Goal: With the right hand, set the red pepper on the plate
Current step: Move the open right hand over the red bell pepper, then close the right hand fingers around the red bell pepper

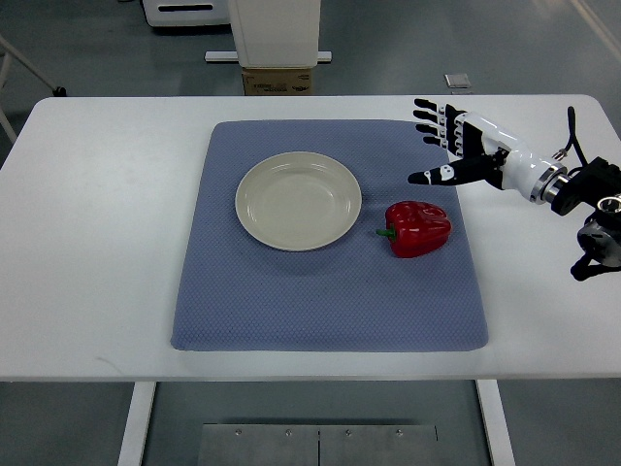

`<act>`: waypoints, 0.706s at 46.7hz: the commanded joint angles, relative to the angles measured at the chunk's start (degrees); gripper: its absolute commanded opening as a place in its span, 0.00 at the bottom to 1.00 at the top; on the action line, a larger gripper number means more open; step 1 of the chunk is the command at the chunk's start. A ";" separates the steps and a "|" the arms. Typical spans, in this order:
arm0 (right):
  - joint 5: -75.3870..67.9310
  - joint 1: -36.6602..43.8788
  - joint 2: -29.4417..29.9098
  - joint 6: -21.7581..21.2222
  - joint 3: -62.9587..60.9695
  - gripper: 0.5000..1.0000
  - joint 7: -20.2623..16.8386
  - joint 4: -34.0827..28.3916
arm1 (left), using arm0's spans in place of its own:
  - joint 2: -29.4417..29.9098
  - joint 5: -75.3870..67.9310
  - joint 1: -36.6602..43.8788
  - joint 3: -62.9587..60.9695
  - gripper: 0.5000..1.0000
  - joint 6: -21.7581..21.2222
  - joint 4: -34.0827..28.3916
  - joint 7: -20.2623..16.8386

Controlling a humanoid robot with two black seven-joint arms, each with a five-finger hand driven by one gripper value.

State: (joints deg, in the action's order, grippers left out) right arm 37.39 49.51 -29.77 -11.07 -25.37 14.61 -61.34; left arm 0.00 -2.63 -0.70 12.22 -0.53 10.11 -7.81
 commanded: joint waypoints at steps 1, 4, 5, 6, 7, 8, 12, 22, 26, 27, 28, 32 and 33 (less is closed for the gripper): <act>2.94 0.77 -0.91 0.00 2.25 0.99 1.03 -0.88 | 0.00 0.00 0.00 0.00 1.00 0.00 0.00 -0.01; 4.18 1.03 -1.35 0.00 3.74 0.99 1.47 -1.06 | 0.00 0.00 0.00 0.00 1.00 0.00 0.00 -0.01; 4.62 1.12 -1.35 0.00 4.01 0.99 1.47 -1.15 | 0.00 0.00 0.00 0.00 1.00 0.00 0.00 -0.01; 5.05 1.12 -1.43 0.00 4.36 0.99 1.56 -1.24 | 0.00 0.00 0.00 0.00 1.00 0.00 0.00 -0.01; 5.67 1.12 -1.52 0.00 4.71 0.99 1.65 -1.33 | 0.00 0.00 0.00 0.00 1.00 0.00 0.00 -0.01; 6.37 1.20 -1.61 0.00 4.98 0.99 1.73 -1.33 | 0.00 0.00 0.00 0.00 1.00 0.00 0.00 -0.01; 8.83 1.64 -1.96 0.00 6.38 0.99 1.91 -1.41 | 0.00 0.00 0.00 0.00 1.00 0.00 0.00 -0.01; 10.59 4.46 -2.67 0.35 11.74 0.99 2.96 -1.33 | 0.00 0.00 0.00 0.00 1.00 0.00 0.00 -0.01; 11.65 4.81 -3.02 0.44 12.62 0.99 2.96 -1.24 | 0.00 0.00 0.00 0.00 1.00 0.00 0.00 -0.01; 11.91 4.90 -3.02 0.44 12.80 0.99 2.96 -1.24 | 0.00 0.00 0.00 0.00 1.00 0.00 0.00 -0.01; 12.09 4.90 -3.02 0.44 12.89 0.99 2.96 -1.24 | 0.00 0.00 0.00 0.00 1.00 0.00 0.00 -0.01; 12.79 4.81 -2.93 0.52 13.24 0.97 2.96 -1.15 | 0.00 0.00 0.00 0.00 1.00 0.00 0.00 -0.01; 13.05 4.90 -3.02 0.52 13.41 0.97 2.96 -1.15 | 0.00 0.00 0.00 0.00 1.00 0.00 0.00 -0.01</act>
State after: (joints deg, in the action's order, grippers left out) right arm 49.78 54.39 -32.79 -10.57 -12.37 17.59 -62.50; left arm 0.00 -2.63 -0.70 12.22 -0.53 10.11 -7.83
